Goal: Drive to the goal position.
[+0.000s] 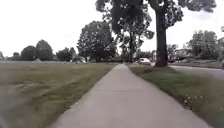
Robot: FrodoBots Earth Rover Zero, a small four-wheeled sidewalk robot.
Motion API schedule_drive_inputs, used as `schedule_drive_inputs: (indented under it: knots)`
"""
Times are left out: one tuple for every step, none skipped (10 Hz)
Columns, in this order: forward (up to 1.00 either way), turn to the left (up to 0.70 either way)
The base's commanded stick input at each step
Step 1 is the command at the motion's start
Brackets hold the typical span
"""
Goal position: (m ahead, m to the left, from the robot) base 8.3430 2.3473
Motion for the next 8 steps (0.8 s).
schedule_drive_inputs:
  knots:
    - [0.7,0.0]
    - [0.7,0.0]
    - [0.7,0.0]
    - [0.7,-0.01]
    - [0.7,-0.02]
    - [0.7,-0.03]
    - [0.7,-0.02]
    - [0.7,0.0]
